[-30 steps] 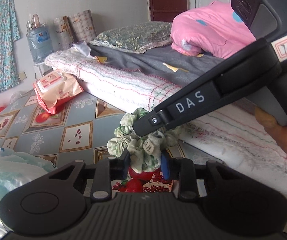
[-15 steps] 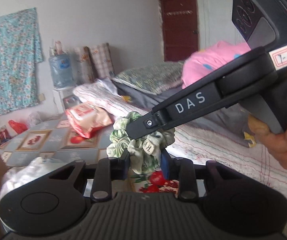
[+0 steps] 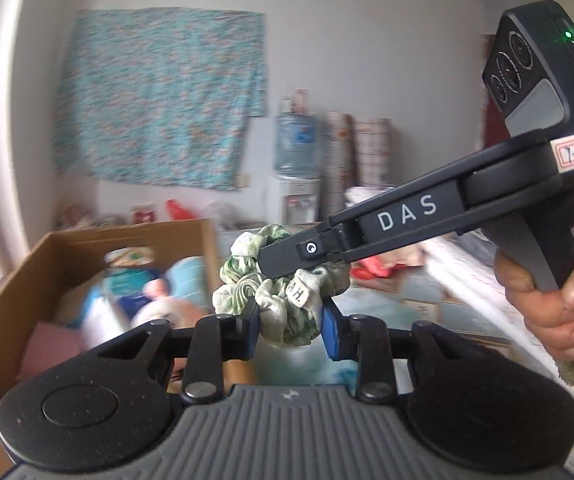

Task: Organize soft objects
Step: 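Lift the scrunchie with the right gripper and carry it toward the box, then lower the scrunchie into the box and open the right gripper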

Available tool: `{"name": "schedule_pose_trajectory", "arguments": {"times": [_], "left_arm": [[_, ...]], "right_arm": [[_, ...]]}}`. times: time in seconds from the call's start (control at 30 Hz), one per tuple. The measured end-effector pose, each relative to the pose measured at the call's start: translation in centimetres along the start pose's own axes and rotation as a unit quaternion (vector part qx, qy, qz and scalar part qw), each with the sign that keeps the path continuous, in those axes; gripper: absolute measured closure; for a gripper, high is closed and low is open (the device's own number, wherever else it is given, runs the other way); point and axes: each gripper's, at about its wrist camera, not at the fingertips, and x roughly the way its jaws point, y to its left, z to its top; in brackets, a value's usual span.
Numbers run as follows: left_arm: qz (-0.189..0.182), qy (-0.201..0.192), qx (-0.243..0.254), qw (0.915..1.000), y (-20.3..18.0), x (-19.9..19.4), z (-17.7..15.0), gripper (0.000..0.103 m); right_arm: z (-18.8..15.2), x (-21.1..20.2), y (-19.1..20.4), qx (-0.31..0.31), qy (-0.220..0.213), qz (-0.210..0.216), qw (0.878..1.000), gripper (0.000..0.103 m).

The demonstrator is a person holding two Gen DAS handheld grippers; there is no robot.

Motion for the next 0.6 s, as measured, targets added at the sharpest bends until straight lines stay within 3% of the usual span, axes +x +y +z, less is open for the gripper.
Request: {"name": "schedule_pose_trajectory", "arguments": {"times": [0.17, 0.33, 0.43, 0.6], "left_arm": [[0.077, -0.006, -0.053, 0.9956, 6.2, -0.3, 1.0, 0.071], [0.159, 0.0, -0.09, 0.9831, 11.8, -0.4, 1.6, 0.065], [0.198, 0.005, -0.106, 0.9743, 14.4, -1.1, 1.3, 0.057], [0.234, -0.005, -0.125, 0.9641, 17.1, -3.5, 0.8, 0.051]], "right_arm": [[5.3, 8.3, 3.2, -0.003, 0.044, 0.065, 0.997, 0.09], [9.4, 17.4, 5.4, 0.047, 0.105, 0.127, 0.985, 0.09], [9.9, 22.6, 6.1, 0.091, 0.148, 0.152, 0.973, 0.09], [7.5, 29.4, 6.5, 0.16, 0.219, 0.158, 0.95, 0.09]]}}
